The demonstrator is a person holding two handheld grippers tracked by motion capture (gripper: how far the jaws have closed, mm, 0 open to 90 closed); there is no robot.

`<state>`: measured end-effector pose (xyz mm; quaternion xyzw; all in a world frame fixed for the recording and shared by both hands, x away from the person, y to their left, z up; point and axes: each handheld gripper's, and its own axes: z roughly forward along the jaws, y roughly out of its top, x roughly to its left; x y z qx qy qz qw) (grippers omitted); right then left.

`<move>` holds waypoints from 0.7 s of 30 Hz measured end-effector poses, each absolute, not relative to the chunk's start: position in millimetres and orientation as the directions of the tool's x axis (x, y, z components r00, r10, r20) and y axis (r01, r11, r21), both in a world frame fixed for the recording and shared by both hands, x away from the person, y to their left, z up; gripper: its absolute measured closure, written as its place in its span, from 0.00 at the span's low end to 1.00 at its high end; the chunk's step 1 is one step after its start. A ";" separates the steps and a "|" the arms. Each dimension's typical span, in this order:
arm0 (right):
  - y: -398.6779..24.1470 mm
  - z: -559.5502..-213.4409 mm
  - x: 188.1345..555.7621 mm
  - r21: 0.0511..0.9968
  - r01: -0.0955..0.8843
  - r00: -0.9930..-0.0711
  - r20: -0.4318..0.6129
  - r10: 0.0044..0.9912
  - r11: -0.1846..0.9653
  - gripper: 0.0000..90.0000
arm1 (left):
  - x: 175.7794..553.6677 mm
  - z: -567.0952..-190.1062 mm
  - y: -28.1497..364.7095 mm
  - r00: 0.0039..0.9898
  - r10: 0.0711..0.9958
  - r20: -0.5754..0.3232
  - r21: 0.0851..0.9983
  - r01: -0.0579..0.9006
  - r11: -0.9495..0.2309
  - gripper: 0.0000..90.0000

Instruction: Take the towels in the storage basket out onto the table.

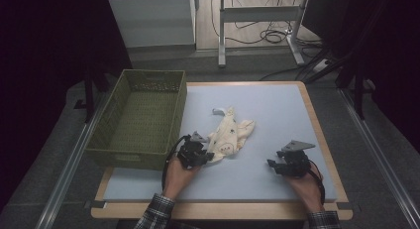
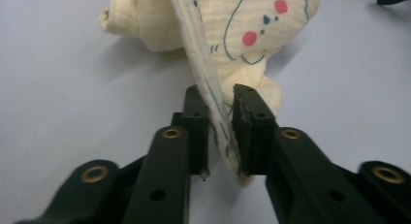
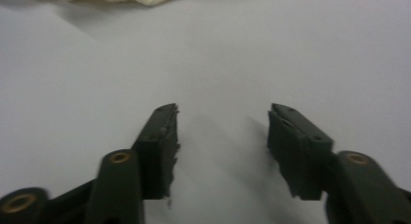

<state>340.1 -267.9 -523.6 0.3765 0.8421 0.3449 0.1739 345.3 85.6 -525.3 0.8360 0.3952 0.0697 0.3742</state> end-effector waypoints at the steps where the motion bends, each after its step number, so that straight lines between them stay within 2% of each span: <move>1: -267.9 -523.6 340.1 0.712 0.514 -0.656 -0.033 0.754 0.479 0.54 | 345.3 -525.3 85.6 0.678 0.713 -0.179 0.681 0.609 -0.408 0.80; 2: -263.1 -522.4 344.8 0.712 0.511 -0.674 -0.016 0.739 0.482 0.61 | 344.2 -525.8 86.6 0.679 0.715 -0.167 0.683 0.603 -0.412 0.78; 3: -263.1 -522.4 344.8 0.712 0.511 -0.674 -0.016 0.739 0.482 0.61 | 344.2 -525.8 86.6 0.679 0.715 -0.167 0.683 0.603 -0.412 0.77; 4: -257.6 -520.7 349.6 0.718 0.507 -0.693 0.010 0.721 0.477 0.68 | 343.2 -525.8 86.9 0.676 0.718 -0.164 0.687 0.601 -0.409 0.76; 6: -252.0 -518.5 354.6 0.723 0.499 -0.716 0.033 0.698 0.478 0.76 | 341.2 -525.4 88.5 0.679 0.717 -0.159 0.689 0.596 -0.412 0.75; 10: -242.7 -514.6 362.0 0.733 0.482 -0.738 0.044 0.673 0.480 0.83 | 339.4 -526.3 90.0 0.680 0.716 -0.158 0.691 0.595 -0.411 0.75; 16: -225.4 -504.3 379.8 0.750 0.447 -0.762 0.033 0.647 0.488 0.84 | 338.0 -529.5 92.6 0.677 0.717 -0.169 0.695 0.598 -0.401 0.75; 21: -211.4 -498.0 398.4 0.749 0.433 -0.770 0.019 0.638 0.501 0.82 | 337.6 -531.2 92.4 0.673 0.721 -0.165 0.693 0.599 -0.401 0.83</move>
